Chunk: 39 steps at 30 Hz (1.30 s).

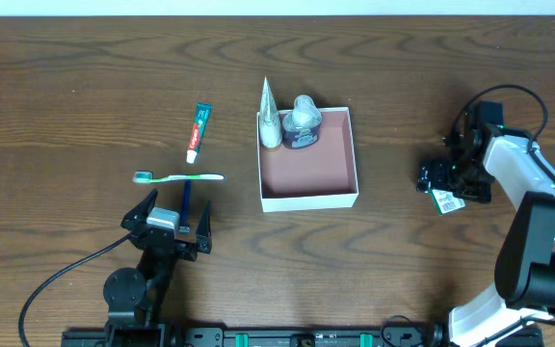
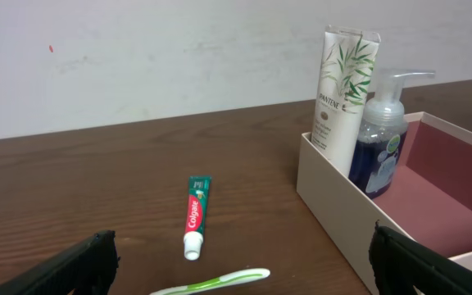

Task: Pack container
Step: 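Move the right gripper down over the white soap bar, then grasp the green-wrapped soap bar and lift it toward the box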

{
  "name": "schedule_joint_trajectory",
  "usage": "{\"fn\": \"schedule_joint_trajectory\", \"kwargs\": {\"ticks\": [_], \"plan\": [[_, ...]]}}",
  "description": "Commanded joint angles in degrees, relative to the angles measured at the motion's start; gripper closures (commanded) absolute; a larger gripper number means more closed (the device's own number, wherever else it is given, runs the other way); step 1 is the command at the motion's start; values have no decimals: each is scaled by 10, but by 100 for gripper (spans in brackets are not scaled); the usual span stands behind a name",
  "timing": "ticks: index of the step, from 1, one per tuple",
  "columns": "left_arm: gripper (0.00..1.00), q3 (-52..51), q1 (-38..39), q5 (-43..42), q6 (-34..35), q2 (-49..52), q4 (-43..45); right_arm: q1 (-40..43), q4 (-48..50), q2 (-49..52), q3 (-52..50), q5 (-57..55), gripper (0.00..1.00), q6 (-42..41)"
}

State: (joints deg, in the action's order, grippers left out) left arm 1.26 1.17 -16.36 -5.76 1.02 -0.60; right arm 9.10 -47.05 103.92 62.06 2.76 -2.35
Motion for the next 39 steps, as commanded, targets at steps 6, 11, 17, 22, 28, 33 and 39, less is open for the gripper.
{"fn": "schedule_joint_trajectory", "kwargs": {"ticks": [6,11,17,22,28,33,39], "plan": [[2,-10,-3,-10,7,0,-19,2,-11,13,-4,19,21,6],[2,-10,-3,-10,7,0,-19,2,-24,13,-4,20,41,0],[2,-10,-3,-10,7,0,-19,2,-19,13,-4,20,57,-2],[2,-10,-3,-10,7,0,-19,2,0,13,0,25,62,-4],[2,-10,-3,-10,7,0,-19,-1,-19,13,42,67,67,-3],[2,-10,-3,-10,7,0,-19,-17,-82,13,119,104,67,21],[2,-10,-3,-10,7,0,-19,-68,-140,10,227,196,65,48]]}}
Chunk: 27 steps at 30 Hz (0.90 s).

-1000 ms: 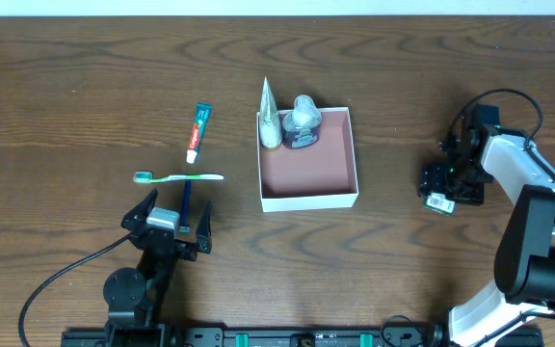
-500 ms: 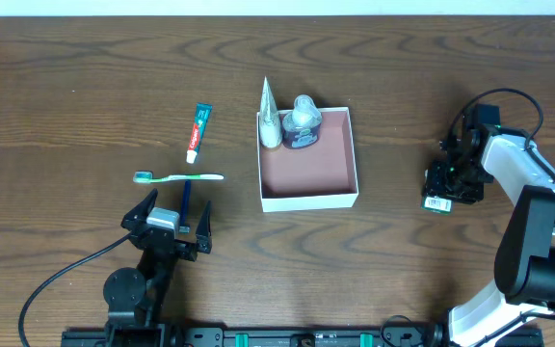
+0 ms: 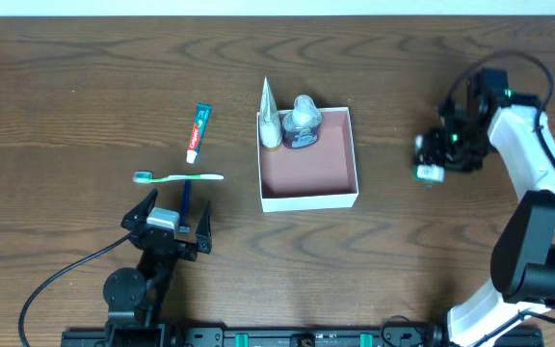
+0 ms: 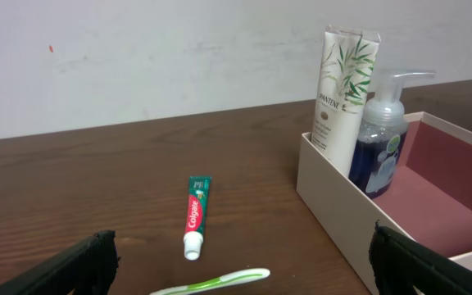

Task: Pack container
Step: 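Grasp the green-wrapped soap bar and lift it toward the box, then lower the soap bar into the box's right side and release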

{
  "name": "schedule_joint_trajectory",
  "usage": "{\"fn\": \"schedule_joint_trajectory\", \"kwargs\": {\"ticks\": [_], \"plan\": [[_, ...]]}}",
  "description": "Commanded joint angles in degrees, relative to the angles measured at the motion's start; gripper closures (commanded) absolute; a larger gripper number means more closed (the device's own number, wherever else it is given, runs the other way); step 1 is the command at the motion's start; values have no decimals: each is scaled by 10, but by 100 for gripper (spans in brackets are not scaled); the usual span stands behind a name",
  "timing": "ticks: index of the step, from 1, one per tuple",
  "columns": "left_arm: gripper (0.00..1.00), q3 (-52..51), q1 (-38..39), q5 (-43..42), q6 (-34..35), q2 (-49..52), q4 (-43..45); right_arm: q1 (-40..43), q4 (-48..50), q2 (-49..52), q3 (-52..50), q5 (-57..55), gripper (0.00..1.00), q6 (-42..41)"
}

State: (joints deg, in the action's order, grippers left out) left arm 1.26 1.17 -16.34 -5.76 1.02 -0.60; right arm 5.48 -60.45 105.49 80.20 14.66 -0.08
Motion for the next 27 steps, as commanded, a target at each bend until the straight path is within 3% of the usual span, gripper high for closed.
{"fn": "schedule_joint_trajectory", "kwargs": {"ticks": [1,9,16,27], "plan": [[2,-10,-3,-10,7,0,-19,-42,-6,-8,58,91,64,25],[2,-10,-3,-10,7,0,-19,-159,89,-8,103,126,54,-26],[2,-10,-3,-10,7,0,-19,-225,155,-2,101,99,55,-82],[2,-10,-3,-10,7,0,-19,-252,157,-2,101,48,57,-106]]}}
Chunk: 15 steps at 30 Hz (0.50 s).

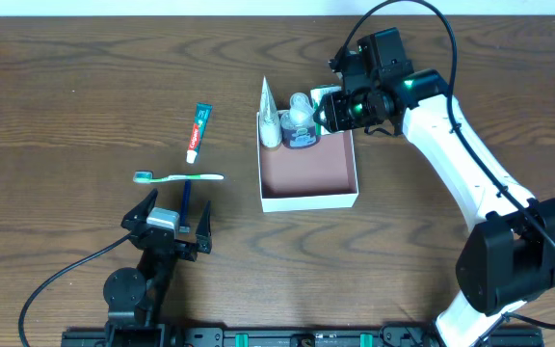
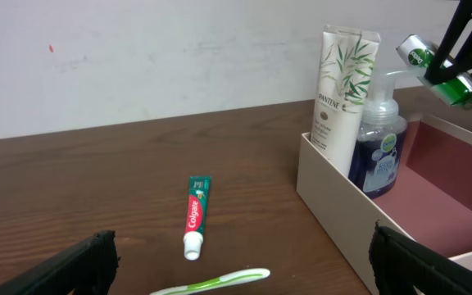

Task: Pack container
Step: 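Lower the soap bar into the box's right side and release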

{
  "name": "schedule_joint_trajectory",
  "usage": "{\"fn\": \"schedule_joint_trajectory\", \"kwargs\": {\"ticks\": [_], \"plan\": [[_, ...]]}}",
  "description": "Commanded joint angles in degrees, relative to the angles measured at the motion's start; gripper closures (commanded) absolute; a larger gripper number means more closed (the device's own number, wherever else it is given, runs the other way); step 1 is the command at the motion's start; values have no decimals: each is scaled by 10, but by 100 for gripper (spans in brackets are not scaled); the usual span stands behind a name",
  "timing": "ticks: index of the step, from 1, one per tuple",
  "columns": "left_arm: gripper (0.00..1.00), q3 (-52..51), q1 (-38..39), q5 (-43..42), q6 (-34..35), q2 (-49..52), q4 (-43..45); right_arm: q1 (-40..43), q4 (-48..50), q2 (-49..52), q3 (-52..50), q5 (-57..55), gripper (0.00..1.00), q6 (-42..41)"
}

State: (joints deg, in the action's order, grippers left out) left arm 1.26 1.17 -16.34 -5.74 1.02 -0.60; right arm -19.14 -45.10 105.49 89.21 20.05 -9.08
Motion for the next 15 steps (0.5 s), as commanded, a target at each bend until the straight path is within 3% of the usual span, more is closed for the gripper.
{"fn": "schedule_joint_trajectory", "kwargs": {"ticks": [1,15], "plan": [[2,-10,-3,-10,7,0,-19,-5,3,-2,10,-8,57,-17],[2,-10,-3,-10,7,0,-19,-5,-7,10,-15,-36,57,-23]]}}
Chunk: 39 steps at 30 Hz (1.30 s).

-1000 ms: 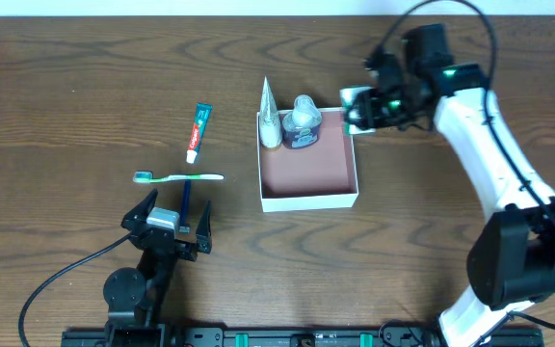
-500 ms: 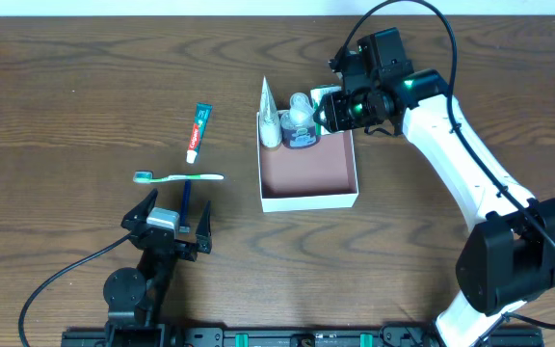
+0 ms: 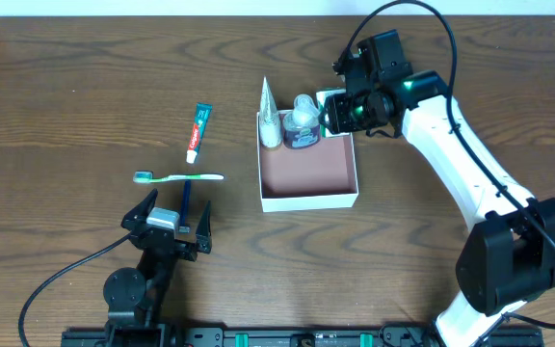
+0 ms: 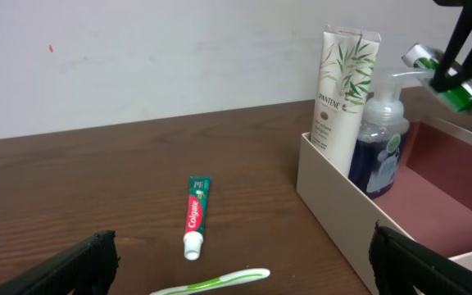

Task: Pack container
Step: 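Lower the soap bar into the box's right side and release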

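The white box (image 3: pixel 308 201) with a pink floor holds a white Pantene tube (image 3: pixel 270 118) and a blue pump bottle (image 3: pixel 303 123) at its far end. My right gripper (image 3: pixel 338 109) hangs over the box's far right corner, shut on a small green and white item (image 4: pixel 453 80). A toothpaste tube (image 3: pixel 198 132) and a green toothbrush (image 3: pixel 178 177) lie on the table left of the box. Near the front edge my left gripper (image 3: pixel 173 225) rests open, with nothing between its fingers (image 4: pixel 72 262).
A dark blue object (image 3: pixel 185 200) lies between the left gripper's fingers' line and the toothbrush. The pump bottle (image 4: pixel 381 139) and Pantene tube (image 4: pixel 342 86) stand upright close under the right gripper. The table (image 3: pixel 66 87) is dark wood.
My right gripper has shifted slightly right and lower with the small green item, still over the box's far right corner. The left gripper and the table items have not moved.
My right gripper was first at the table's right side on a small green and white item. It then held that item lifted, a little nearer the box. Later it carried it over the box's far end, where it stays. The left arm stayed still throughout.
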{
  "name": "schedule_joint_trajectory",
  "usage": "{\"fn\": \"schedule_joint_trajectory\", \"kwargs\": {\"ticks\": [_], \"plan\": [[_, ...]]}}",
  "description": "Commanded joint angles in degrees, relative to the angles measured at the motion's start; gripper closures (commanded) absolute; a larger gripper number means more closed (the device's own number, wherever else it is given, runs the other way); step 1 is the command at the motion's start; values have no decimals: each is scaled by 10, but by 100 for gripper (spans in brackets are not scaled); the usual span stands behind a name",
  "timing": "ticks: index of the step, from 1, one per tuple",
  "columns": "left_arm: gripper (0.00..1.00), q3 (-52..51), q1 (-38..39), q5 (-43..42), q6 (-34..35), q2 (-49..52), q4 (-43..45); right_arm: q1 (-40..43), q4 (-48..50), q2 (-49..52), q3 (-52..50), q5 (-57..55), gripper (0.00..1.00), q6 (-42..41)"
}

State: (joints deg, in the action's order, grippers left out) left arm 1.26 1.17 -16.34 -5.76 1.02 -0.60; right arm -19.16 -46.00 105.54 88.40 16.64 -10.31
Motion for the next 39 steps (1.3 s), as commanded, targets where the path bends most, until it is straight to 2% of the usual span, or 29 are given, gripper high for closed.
{"fn": "schedule_joint_trajectory", "kwargs": {"ticks": [1,18,20,24,32,39], "plan": [[2,-10,-3,-10,7,0,-19,-5,2,13,-7,-2,57,-10],[2,-10,-3,-10,7,0,-19,-5,-1,57,-8,-17,57,-19],[2,-10,-3,-10,7,0,-19,-5,-1,58,-8,-17,53,-19],[2,-10,-3,-10,7,0,-19,-5,-1,58,-8,-17,34,-19],[2,-10,-3,-10,7,0,-19,-5,2,58,-8,-17,17,-19],[2,-10,-3,-10,7,0,-19,-4,4,58,-4,-14,11,-19]]}}
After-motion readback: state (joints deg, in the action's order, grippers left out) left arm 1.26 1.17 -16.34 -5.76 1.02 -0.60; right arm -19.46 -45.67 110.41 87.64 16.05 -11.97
